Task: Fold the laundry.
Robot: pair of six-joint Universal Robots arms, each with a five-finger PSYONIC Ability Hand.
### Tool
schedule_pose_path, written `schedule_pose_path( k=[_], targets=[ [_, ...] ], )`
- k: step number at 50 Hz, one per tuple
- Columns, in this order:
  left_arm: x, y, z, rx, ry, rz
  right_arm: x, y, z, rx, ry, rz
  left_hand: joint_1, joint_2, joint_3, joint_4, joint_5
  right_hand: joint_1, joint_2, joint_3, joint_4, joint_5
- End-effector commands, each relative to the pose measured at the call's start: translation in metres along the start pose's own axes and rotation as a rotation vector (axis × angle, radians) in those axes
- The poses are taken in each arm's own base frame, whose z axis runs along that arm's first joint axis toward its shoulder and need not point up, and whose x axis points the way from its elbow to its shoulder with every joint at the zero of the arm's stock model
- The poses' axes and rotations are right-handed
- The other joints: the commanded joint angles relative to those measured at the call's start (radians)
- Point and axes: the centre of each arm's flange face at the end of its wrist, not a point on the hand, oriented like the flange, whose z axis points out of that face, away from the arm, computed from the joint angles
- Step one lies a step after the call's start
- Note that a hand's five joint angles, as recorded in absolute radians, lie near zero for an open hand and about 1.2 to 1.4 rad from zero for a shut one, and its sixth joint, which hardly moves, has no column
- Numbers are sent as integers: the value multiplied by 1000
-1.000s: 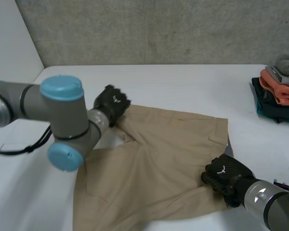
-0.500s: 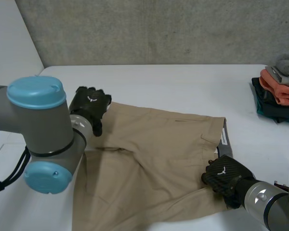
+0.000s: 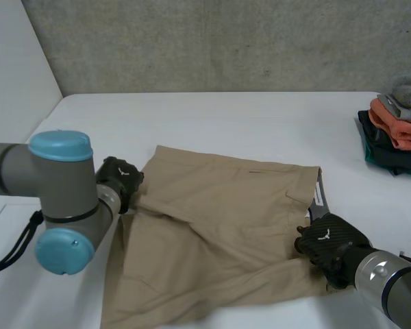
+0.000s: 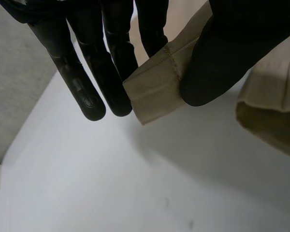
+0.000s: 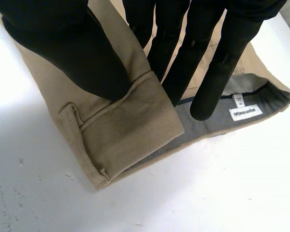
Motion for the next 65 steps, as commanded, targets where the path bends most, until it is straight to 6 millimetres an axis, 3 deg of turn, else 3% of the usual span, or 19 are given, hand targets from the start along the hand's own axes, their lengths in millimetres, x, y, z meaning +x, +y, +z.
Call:
schedule_pose_path(
  k=[1, 3, 7, 11, 17, 21, 26, 35, 38, 41, 46, 50, 51, 54, 57, 61, 64, 65],
  targets=[
    [-9, -21, -42, 62, -17, -18, 4, -4, -6, 11, 22, -4, -308, -329, -324, -332, -312, 286, 215, 198, 195, 186],
    [-10, -26, -54, 83, -21, -16, 5, -5, -8, 11, 24, -3, -589, -611, -606, -613, -593, 286, 215, 198, 195, 186],
    [-13, -32, -87, 135, -32, -17, 4, -6, -12, -1, 5, 6, -740, -761, -756, -764, -744, 286, 215, 198, 195, 186],
    [-11, -31, -121, 168, -24, -38, 4, -7, -14, -3, -8, 28, -749, -770, -765, -773, -753, 286, 215, 198, 195, 186],
    [11, -15, -172, 170, 72, -166, 6, -10, -13, 9, -4, 81, -723, -744, -739, -747, -727, 286, 215, 198, 195, 186],
    [23, 5, -195, 76, 156, -234, 7, -10, -13, 11, 2, 83, -720, -741, -736, -744, -724, 286, 215, 198, 195, 186],
    [37, 27, -208, -54, 234, -302, 10, -11, -14, 18, 22, 79, -723, -744, -739, -747, -727, 286, 215, 198, 195, 186],
    [59, 44, -201, -178, 309, -308, 25, -15, -17, 57, 101, 127, -690, -712, -707, -715, -694, 286, 215, 198, 195, 186],
    [63, 45, -195, -192, 313, -300, 24, -13, -18, 53, 98, 134, -357, -378, -373, -381, -361, 286, 215, 198, 195, 186],
    [62, 43, -188, -167, 288, -301, 21, -13, -20, 52, 91, 135, 289, 267, 272, 265, 285, 286, 215, 198, 195, 186],
    [58, 37, -192, -132, 267, -271, 8, -4, -29, -23, 20, 96, 293, 271, 276, 269, 289, 286, 215, 198, 195, 186],
    [62, 37, -222, -125, 353, -80, -16, 11, -51, -168, -150, -46, 293, 271, 276, 269, 289, 286, 215, 198, 195, 186],
    [65, 37, -234, -129, 398, 8, -19, 13, -54, -187, -178, -70, 293, 271, 276, 269, 289, 286, 215, 198, 195, 186],
    [64, 33, -240, -126, 422, 94, -11, 15, -55, -205, -173, -109, 293, 271, 276, 269, 289, 286, 215, 198, 195, 186],
    [57, 19, -228, -79, 373, 60, 5, 8, -48, -158, -93, -100, 293, 271, 276, 269, 289, 286, 215, 198, 195, 186],
    [48, -5, -195, 11, 278, 2, 24, -4, -37, -89, 0, -50, 293, 271, 276, 269, 289, 286, 215, 198, 195, 186],
    [44, -25, -166, 107, 203, -30, 34, -13, -26, -39, 49, -18, 293, 271, 276, 269, 289, 286, 215, 198, 195, 186],
    [42, -37, -149, 159, 159, -51, 40, -17, -13, -8, 79, -6, 293, 271, 276, 269, 289, 286, 215, 198, 195, 186]
  ],
)
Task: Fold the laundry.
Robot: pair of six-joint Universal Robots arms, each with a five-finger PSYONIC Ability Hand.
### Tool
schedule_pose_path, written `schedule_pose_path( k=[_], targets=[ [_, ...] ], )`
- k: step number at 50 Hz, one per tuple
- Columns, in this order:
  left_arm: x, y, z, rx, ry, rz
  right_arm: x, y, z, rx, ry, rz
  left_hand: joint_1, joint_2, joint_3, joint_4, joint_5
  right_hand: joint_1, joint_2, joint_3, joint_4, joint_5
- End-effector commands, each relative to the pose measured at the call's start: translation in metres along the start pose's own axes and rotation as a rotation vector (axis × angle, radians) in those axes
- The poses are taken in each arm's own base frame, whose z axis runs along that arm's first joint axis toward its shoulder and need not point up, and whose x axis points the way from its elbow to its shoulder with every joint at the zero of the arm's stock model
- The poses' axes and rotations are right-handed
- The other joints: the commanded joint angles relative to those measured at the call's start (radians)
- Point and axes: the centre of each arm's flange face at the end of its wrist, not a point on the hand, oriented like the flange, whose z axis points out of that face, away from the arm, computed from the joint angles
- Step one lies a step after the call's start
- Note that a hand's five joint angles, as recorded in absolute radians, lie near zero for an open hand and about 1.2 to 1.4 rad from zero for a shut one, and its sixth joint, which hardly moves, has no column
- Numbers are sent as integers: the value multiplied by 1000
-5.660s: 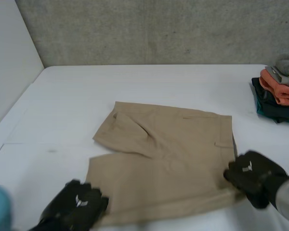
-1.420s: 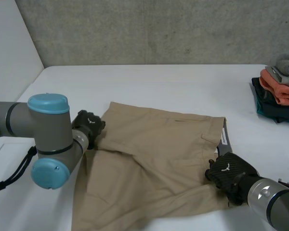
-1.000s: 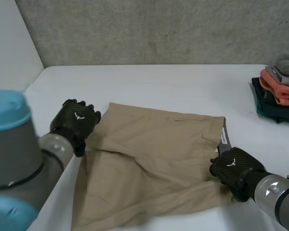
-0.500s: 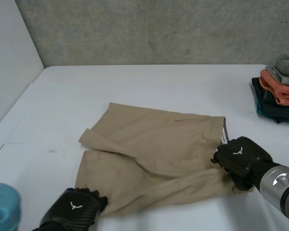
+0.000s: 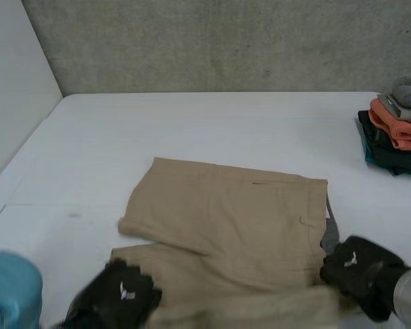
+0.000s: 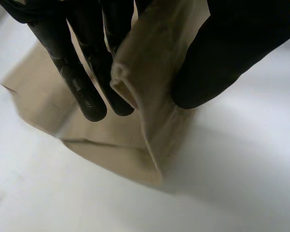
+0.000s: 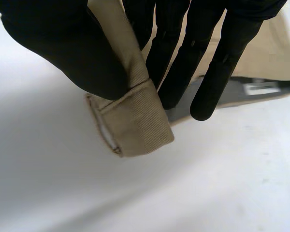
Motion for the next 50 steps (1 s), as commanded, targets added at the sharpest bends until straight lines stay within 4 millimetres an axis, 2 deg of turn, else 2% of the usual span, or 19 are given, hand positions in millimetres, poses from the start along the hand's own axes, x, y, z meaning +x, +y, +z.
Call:
schedule_pose_path(
  k=[1, 6, 7, 8, 11, 12, 15, 17, 18, 19, 20, 23, 26, 32, 34, 39, 45, 49, 50],
  targets=[
    [-39, -52, 64, 232, -201, -73, 38, -26, 30, 150, 171, 95, 259, 200, 206, 201, 221, 286, 215, 198, 195, 186],
    [-69, -78, 117, 345, -370, -115, 57, -38, 60, 242, 272, 91, 259, 200, 206, 201, 221, 286, 215, 198, 195, 186],
    [-74, -82, 126, 364, -401, -116, 68, -42, 69, 273, 331, 81, 259, 200, 206, 201, 221, 286, 215, 198, 195, 186],
    [-81, -88, 146, 391, -453, -100, 73, -44, 74, 283, 362, 77, 259, 200, 206, 201, 221, 286, 215, 198, 195, 186],
    [-88, -95, 178, 420, -524, -49, 90, -52, 99, 336, 478, 54, 259, 200, 206, 201, 221, 286, 215, 198, 195, 186],
    [-90, -97, 198, 431, -566, -4, 93, -54, 106, 349, 505, 44, 259, 200, 206, 201, 221, 286, 215, 198, 195, 186],
    [-100, -101, 219, 451, -638, 64, 102, -63, 131, 419, 592, 17, 259, 200, 206, 201, 221, 286, 215, 198, 195, 186],
    [-108, -103, 233, 470, -703, 111, 104, -64, 142, 447, 614, 10, -140, -199, -193, -199, -179, 286, 215, 198, 195, 186],
    [-108, -104, 235, 477, -717, 126, 105, -65, 148, 453, 627, 10, -448, -507, -501, -506, -486, 17, -54, -72, -74, -83],
    [-107, -104, 238, 481, -727, 137, 107, -65, 154, 459, 650, 9, -721, -780, -774, -780, -760, -733, -804, -821, -824, -833],
    [-104, -106, 240, 500, -738, 148, 106, -65, 156, 456, 649, 10, -962, -1022, -1015, -1021, -1001, -935, -1007, -1024, -1026, -1036],
    [-99, -110, 237, 520, -742, 144, 107, -62, 155, 444, 651, 34, -962, -1022, -1015, -1021, -1001, -935, -1007, -1024, -1026, -1036],
    [-79, -113, 226, 538, -699, 149, 105, -61, 149, 450, 643, 61, -962, -1022, -1015, -1021, -1001, -935, -1007, -1024, -1026, -1036],
    [-75, -106, 186, 532, -669, 128, 103, -58, 106, 442, 574, 209, -962, -1022, -1015, -1021, -1001, -935, -1007, -1024, -1026, -1036],
    [-75, -102, 176, 529, -658, 113, 95, -51, 94, 392, 497, 288, -962, -1022, -1015, -1021, -1001, -935, -1007, -1024, -1026, -1036],
    [-64, -84, 151, 521, -598, 49, 76, -21, 88, 244, 289, 445, -962, -1022, -1015, -1021, -1001, -935, -1007, -1024, -1026, -1036],
    [-53, -67, 145, 493, -552, 22, 64, -5, 91, 225, 177, 505, -962, -1022, -1015, -1021, -1001, -935, -1007, -1024, -1026, -1036],
    [-50, -63, 146, 481, -544, 22, 70, -2, 97, 248, 212, 507, -962, -1022, -1015, -1021, -1001, -767, -838, -856, -858, -867],
    [-50, -63, 146, 479, -543, 22, 69, 1, 102, 247, 212, 509, -962, -1022, -1015, -1021, -1001, -613, -684, -701, -704, -713]
  ],
)
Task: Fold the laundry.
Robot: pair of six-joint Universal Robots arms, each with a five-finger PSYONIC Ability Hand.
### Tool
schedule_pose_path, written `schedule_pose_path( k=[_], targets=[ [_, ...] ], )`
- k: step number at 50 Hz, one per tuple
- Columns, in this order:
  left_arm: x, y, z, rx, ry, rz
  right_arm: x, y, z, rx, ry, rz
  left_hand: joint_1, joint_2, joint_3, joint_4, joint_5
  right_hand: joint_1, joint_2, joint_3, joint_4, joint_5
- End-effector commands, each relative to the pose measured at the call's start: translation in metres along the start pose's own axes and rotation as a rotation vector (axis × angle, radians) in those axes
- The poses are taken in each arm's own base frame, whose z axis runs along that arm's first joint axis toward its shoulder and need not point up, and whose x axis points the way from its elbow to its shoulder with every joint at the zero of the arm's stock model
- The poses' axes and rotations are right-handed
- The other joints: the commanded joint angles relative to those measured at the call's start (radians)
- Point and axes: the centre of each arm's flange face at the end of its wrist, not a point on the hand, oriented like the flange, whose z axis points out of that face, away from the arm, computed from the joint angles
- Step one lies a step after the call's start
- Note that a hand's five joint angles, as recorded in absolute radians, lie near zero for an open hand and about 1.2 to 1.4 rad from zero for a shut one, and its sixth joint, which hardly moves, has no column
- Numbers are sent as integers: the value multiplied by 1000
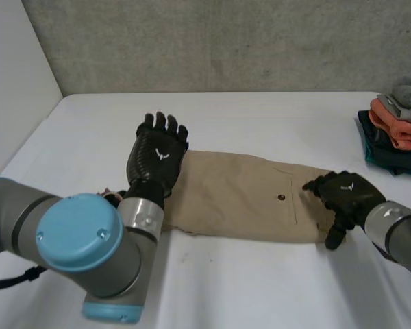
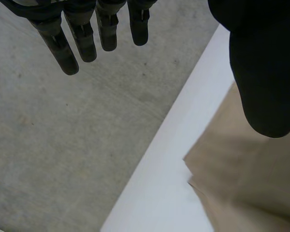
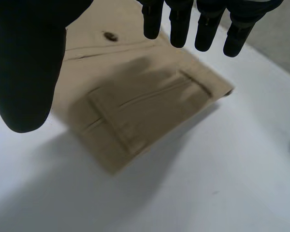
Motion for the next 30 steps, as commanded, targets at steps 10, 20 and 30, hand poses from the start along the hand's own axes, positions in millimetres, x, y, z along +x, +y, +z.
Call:
schedule_pose_path(
  k=[10, 20, 30],
  targets=[
    [-7, -6, -8, 3, -3, -12, 41, 5, 18, 88, 253, -130, -12, -29, -36, -24, -46, 1157, 1173, 1175, 1174, 1167],
    [-28, -20, -20, 13, -22, -77, 52, -24, 3, 111, 393, -514, -12, -29, -36, -24, -46, 1157, 1173, 1175, 1174, 1167],
    [-41, -13, -27, -45, -19, -109, -117, -73, -8, 662, -109, -755, -12, -29, -36, -24, -46, 1157, 1173, 1175, 1174, 1167]
  ],
)
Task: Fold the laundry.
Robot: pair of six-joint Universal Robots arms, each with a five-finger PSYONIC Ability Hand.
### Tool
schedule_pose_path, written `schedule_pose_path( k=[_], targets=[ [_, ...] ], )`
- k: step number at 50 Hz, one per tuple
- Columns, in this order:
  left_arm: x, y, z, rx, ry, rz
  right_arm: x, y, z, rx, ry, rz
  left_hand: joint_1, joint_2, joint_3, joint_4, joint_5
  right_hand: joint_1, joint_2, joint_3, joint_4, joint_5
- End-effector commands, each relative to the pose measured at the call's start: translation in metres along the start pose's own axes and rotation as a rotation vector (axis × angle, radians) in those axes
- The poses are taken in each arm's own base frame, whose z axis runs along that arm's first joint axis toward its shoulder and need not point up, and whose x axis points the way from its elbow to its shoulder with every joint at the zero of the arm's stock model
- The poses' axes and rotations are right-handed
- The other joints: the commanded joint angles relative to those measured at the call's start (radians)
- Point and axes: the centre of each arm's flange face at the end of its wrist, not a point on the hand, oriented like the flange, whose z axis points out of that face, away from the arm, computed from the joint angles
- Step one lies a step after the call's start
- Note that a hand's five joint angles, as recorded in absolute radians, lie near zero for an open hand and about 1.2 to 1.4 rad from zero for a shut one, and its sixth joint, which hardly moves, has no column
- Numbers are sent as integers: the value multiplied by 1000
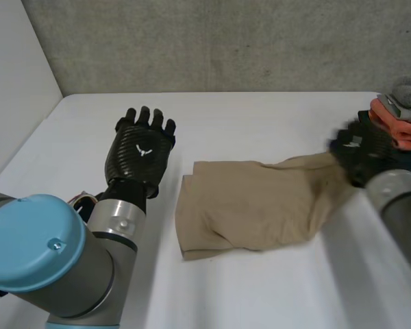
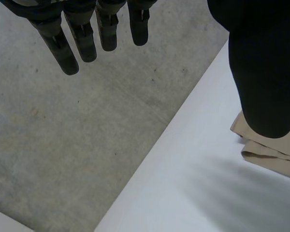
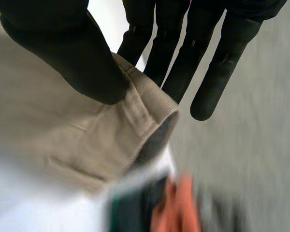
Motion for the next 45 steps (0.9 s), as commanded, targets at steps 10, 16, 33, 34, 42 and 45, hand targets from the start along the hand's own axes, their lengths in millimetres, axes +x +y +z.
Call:
schedule_pose_path(
  k=[10, 16, 33, 34, 42, 45],
  targets=[
    [-16, 6, 4, -36, -30, -47, -139, -100, -40, 610, -494, -13, -12, -29, -36, -24, -46, -810, -877, -879, -916, -882],
    [-20, -5, 17, 8, -56, -87, -85, -98, -29, 452, -371, 314, -12, -29, -36, -24, -46, -920, -988, -989, -1026, -993],
    [58, 3, 32, -124, 295, -285, -56, -38, 13, -32, -462, 829, -2, -19, -26, -15, -36, -920, -988, -989, -1026, -993],
    [62, 8, 32, -160, 310, -278, -60, -34, 14, -63, -473, 812, -2, -19, -26, -15, -36, -920, -988, -989, -1026, -993],
    [68, 47, 21, -455, 299, -165, -84, -1, 30, -242, -443, 648, 15, -1, -9, 3, -19, -920, -988, -989, -1026, -993],
    [64, 48, 21, -487, 282, -147, -83, 3, 31, -261, -419, 564, 18, 2, -6, 6, -16, -920, -988, -989, -1026, -993]
  ],
)
